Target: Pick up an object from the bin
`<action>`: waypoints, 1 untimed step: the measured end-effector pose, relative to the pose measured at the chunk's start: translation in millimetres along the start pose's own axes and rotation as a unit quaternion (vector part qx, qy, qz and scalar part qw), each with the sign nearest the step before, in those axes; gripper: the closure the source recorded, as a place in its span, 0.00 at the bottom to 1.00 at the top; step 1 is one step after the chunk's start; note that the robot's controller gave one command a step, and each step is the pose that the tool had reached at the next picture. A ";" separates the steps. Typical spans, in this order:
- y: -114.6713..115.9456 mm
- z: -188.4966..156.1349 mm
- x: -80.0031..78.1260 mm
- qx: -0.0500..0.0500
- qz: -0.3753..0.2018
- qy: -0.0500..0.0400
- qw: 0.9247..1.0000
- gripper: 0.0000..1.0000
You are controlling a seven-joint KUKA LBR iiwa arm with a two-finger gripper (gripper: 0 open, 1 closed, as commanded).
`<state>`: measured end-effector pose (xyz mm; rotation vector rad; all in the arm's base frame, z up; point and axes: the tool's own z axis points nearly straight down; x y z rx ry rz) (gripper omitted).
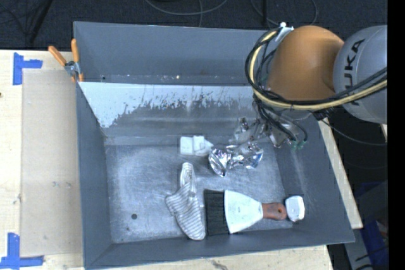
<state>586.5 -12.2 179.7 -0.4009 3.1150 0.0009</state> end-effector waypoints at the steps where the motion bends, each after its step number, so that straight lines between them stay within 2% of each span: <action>1: -0.6 -31.9 -4.8 0.000 0.001 0.001 1.000 1.00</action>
Offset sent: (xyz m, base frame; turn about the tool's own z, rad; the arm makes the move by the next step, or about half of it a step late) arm -0.0045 0.0074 0.0485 -0.0154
